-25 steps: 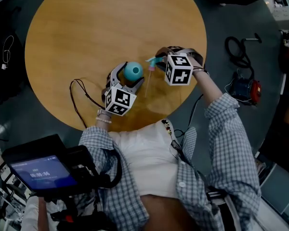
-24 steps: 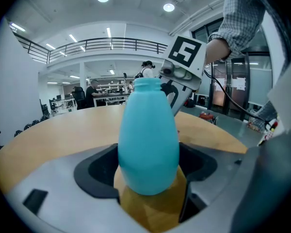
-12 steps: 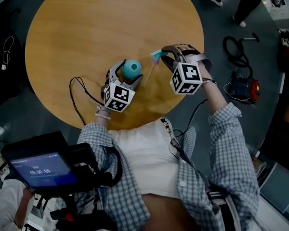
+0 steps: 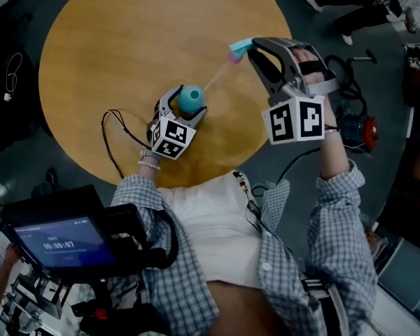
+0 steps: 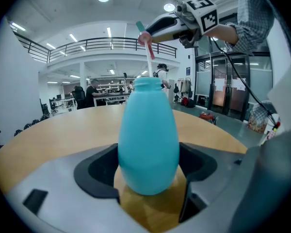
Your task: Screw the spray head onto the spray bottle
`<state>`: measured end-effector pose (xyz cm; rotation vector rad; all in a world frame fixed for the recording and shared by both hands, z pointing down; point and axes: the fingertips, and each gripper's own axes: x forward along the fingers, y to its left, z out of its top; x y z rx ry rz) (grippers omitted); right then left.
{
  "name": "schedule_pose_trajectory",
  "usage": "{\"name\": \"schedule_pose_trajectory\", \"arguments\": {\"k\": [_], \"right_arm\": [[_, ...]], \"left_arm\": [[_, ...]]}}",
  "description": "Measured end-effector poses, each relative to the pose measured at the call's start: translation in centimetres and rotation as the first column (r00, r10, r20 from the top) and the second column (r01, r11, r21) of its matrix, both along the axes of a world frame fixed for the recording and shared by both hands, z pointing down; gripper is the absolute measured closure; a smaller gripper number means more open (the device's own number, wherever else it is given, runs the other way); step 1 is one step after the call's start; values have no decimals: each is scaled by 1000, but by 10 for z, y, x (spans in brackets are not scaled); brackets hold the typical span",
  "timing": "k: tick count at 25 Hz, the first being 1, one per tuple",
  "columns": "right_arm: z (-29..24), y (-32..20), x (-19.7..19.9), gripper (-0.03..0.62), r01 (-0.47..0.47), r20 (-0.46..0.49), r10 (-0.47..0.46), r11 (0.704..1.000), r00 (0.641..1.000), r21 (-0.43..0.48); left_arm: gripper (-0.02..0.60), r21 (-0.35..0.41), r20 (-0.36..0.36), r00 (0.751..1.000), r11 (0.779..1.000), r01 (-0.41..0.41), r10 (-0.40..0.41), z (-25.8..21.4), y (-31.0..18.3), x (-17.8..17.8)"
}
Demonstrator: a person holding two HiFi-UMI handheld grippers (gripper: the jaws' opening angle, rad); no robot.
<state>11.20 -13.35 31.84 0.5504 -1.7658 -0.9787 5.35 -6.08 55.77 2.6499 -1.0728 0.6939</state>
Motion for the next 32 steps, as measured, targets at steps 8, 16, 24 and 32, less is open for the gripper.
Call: {"name": "schedule_pose_trajectory", "arguments": {"k": [8,16,24,32], "right_arm": [[-24,11,-26,493,61,24,-63,996,998,62],[22,25,-45,491,122,-28,-120,987,992,103],[69,53,-62,491,225,-164,-194,953,967,201],[95,71,-74,491,286,-241,-225,923,944,259]], "left_arm": [[187,-12,-4,1000,1000,1,-1,1,-1,0],[187,-16,-8,1000,1000,0,-1,2,-2,-1],[187,-18,-13,1000,1000,1,-1,2,-2,0],[187,-22,-19,1000,1000,1,-1,3,-1,0]]}}
